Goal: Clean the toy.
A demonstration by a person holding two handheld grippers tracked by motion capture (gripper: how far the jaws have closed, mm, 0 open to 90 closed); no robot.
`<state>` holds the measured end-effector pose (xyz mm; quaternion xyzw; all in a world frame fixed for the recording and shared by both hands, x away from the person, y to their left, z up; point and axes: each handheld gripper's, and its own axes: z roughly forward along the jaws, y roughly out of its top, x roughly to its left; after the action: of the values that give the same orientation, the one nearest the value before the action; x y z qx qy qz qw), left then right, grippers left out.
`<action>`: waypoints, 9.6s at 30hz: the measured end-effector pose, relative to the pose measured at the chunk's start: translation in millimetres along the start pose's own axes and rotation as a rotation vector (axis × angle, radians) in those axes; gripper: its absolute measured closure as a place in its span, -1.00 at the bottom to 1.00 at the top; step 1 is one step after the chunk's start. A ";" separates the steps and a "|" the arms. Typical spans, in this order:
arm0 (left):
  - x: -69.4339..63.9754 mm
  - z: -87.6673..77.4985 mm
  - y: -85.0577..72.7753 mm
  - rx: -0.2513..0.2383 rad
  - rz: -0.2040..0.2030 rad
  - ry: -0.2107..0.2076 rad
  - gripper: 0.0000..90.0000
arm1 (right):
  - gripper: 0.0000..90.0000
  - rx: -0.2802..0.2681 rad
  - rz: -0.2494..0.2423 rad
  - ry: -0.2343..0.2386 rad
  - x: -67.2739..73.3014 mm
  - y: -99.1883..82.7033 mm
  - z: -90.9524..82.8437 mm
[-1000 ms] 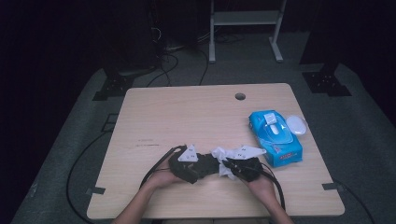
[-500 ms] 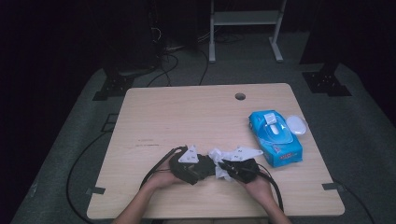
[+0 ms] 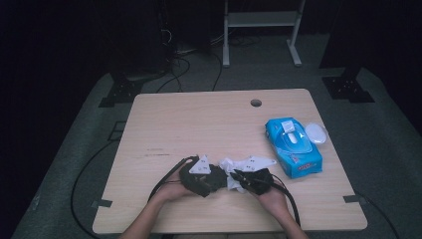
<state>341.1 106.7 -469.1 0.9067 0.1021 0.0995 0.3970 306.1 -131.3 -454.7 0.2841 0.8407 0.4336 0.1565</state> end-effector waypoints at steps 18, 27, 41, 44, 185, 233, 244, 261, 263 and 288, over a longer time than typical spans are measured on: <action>1.0 1.7 -1.6 0.016 0.010 0.004 -0.46 | 0.36 -0.017 -0.051 0.005 5.6 1.1 -12.1; -0.1 1.3 0.1 0.013 0.020 0.008 -0.46 | 0.21 0.006 -0.061 0.017 0.1 11.9 6.4; 1.4 2.5 -1.2 0.032 0.013 0.001 -0.46 | 0.87 0.051 -0.009 -0.033 -18.0 -5.8 -15.5; 1.1 3.1 -0.2 0.032 0.019 0.001 -0.46 | 0.87 0.039 -0.021 0.001 -10.7 -5.3 -15.1; 1.3 3.2 1.4 0.031 0.037 0.002 -0.46 | 0.89 0.105 -0.077 0.118 3.4 16.6 10.0; 1.0 4.9 -0.1 0.046 0.049 -0.009 -0.46 | 0.89 0.095 -0.106 0.127 13.6 21.9 21.1; 0.6 5.1 0.1 0.042 0.043 -0.005 -0.46 | 0.89 0.085 -0.104 0.108 15.6 24.9 25.5; 0.0 6.1 1.0 0.044 0.049 -0.003 -0.46 | 0.89 0.058 -0.045 -0.006 -6.2 25.8 21.6; 0.7 5.5 0.8 0.046 0.050 -0.005 -0.46 | 0.89 0.055 -0.052 -0.005 -1.8 28.3 26.2; 1.9 5.7 -0.6 0.056 0.061 -0.004 -0.46 | 0.89 0.083 -0.018 -0.042 -15.5 -15.7 -31.9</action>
<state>344.4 103.6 -473.2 0.9203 0.0764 0.1068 0.3686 296.7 -168.5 -449.0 0.2918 0.8571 0.3908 0.1658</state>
